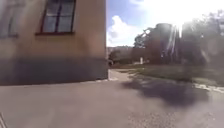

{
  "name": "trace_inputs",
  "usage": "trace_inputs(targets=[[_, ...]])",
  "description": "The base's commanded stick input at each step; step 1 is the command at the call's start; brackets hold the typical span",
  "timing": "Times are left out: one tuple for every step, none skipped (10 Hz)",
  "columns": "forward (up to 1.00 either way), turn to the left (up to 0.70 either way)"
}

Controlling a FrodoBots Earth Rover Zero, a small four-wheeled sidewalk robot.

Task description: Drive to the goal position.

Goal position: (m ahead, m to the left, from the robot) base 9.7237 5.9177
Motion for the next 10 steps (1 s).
trace_inputs(targets=[[0.00,0.00],[0.00,0.00],[0.00,0.00],[0.00,0.00],[0.00,0.00],[0.16,0.00],[0.57,0.00],[0.70,0.00],[0.70,0.00],[0.70,-0.23]])
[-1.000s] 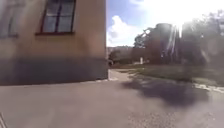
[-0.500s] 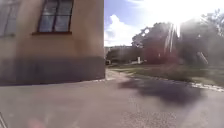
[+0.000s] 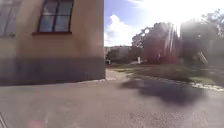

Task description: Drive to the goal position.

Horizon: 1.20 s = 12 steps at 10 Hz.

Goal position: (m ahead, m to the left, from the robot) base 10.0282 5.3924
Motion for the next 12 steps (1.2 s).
trace_inputs(targets=[[0.70,-0.35],[0.70,-0.35],[0.70,-0.35],[0.70,-0.35],[0.70,-0.35],[0.70,-0.35],[0.70,-0.20],[0.70,0.00],[0.70,0.00],[0.70,0.00],[0.70,0.00],[0.70,0.00]])
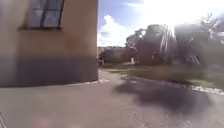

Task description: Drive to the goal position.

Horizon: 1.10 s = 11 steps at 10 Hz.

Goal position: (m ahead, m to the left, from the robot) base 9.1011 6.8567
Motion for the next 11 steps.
trace_inputs(targets=[[0.70,0.00],[0.70,0.00],[0.70,-0.28],[0.70,-0.34],[0.70,-0.35],[0.70,-0.35],[0.70,-0.35],[0.70,-0.35],[0.70,-0.35],[0.70,-0.35],[0.70,-0.35]])
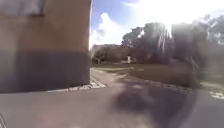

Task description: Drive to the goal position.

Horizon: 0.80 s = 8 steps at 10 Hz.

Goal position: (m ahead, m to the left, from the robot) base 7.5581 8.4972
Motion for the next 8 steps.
trace_inputs(targets=[[0.70,-0.35],[0.70,-0.35],[0.70,-0.20],[0.70,0.00],[0.70,0.00],[0.70,0.00],[0.70,0.00],[0.70,0.00]])
